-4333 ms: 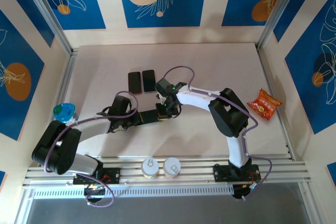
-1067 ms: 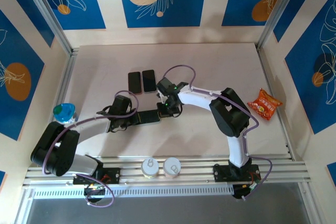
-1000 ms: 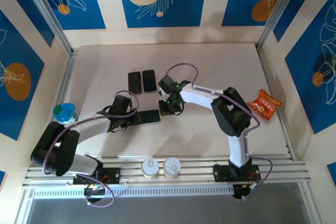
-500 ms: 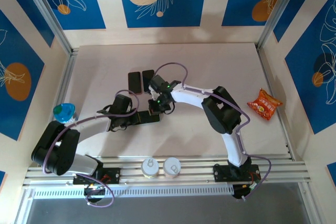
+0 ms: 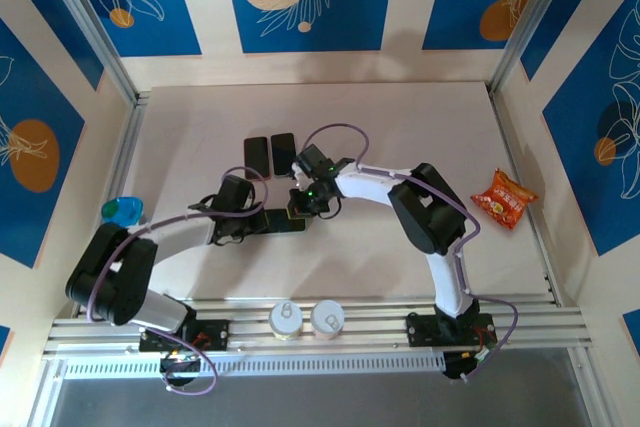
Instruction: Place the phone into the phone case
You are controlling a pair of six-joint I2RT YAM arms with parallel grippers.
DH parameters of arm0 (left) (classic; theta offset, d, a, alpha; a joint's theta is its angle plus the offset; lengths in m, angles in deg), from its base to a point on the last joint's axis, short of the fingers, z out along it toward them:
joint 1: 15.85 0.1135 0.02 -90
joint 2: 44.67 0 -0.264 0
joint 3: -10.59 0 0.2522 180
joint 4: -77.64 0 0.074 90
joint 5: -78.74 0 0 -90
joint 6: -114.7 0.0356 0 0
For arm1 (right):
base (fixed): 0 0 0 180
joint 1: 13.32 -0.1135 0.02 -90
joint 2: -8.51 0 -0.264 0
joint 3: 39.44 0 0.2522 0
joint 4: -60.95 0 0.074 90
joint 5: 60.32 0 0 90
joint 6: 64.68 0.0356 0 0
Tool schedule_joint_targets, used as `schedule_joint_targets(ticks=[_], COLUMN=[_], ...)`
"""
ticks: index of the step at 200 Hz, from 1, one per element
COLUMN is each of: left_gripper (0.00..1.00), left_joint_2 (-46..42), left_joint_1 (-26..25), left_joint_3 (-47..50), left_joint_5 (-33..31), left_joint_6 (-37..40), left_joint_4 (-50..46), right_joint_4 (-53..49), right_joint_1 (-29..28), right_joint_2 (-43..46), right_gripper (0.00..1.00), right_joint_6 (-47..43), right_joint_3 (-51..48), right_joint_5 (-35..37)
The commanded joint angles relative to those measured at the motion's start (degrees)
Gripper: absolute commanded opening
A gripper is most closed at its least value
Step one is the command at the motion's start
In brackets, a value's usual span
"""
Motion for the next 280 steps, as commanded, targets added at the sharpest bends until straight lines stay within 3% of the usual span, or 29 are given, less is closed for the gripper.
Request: schedule_joint_targets(ticks=[1,98,143,211,280], left_gripper=[0.0,0.0,0.0,0.0,0.0], left_joint_2=[5.02,27.48,34.01,23.3,8.36], left_joint_1=[-1.65,-10.27,-11.52,-9.22,-4.82], left_joint_3=[-3.06,-28.4,-38.14,-36.75,-25.67], left_joint_5=[-2.57,0.05,0.92,-2.58,-2.22], left_joint_6=[1.79,2.46,2.56,5.47,4.78], left_joint_4=[-0.69,-0.29,-1.1,-3.55,-4.5], right_joint_4=[-1.95,4.74,3.44,3.5,6.7], right_joint_1=[3.23,11.58,11.3,8.37,7.14], right_joint_2=[0.86,20.1,23.97,25.08,20.25], right_gripper=[0.0,0.0,0.0,0.0,0.0], right_joint_6=[3.6,15.88,13.88,9.25,10.49], right_joint_3=[-7.39,-32.7,-33.42,-26.78,-25.71], right_joint_5=[2.64,4.01,4.69,4.01,3.39])
